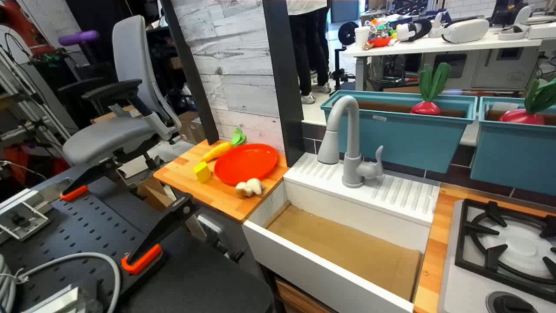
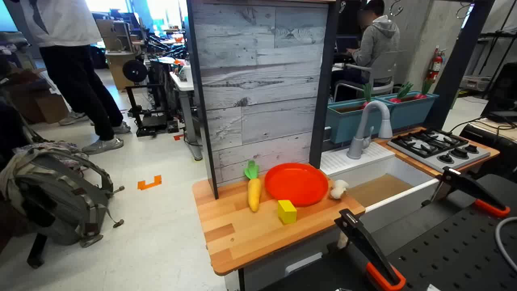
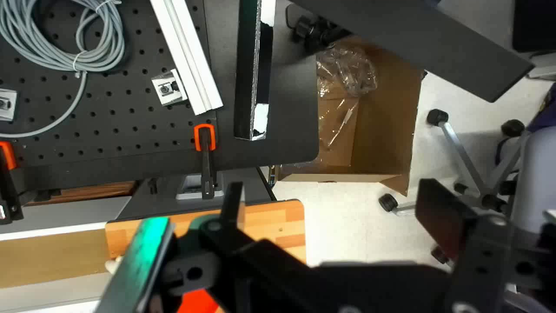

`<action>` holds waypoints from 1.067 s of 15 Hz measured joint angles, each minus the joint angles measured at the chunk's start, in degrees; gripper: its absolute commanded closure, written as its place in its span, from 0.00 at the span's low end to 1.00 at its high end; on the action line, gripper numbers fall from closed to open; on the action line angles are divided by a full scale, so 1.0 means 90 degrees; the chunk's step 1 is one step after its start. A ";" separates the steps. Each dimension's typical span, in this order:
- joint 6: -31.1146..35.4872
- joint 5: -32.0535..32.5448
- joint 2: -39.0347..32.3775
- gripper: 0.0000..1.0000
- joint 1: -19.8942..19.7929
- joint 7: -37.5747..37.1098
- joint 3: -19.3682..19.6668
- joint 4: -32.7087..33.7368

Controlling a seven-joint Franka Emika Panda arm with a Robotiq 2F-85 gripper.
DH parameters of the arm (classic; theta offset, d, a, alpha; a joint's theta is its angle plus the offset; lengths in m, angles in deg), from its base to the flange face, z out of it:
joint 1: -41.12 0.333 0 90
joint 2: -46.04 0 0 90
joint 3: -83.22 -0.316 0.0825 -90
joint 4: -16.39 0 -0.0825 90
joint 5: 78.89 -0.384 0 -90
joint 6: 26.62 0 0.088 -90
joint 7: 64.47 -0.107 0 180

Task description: Slide the tap to the left

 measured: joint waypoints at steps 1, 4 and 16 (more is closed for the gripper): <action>0.0000 0.0000 0.0000 0.00 0.0000 0.0000 0.0000 0.0002; 0.0000 0.0000 0.0000 0.00 0.0000 0.0000 0.0000 0.0003; 0.1238 0.0486 -0.0180 0.00 -0.1109 0.1021 0.1059 -0.0296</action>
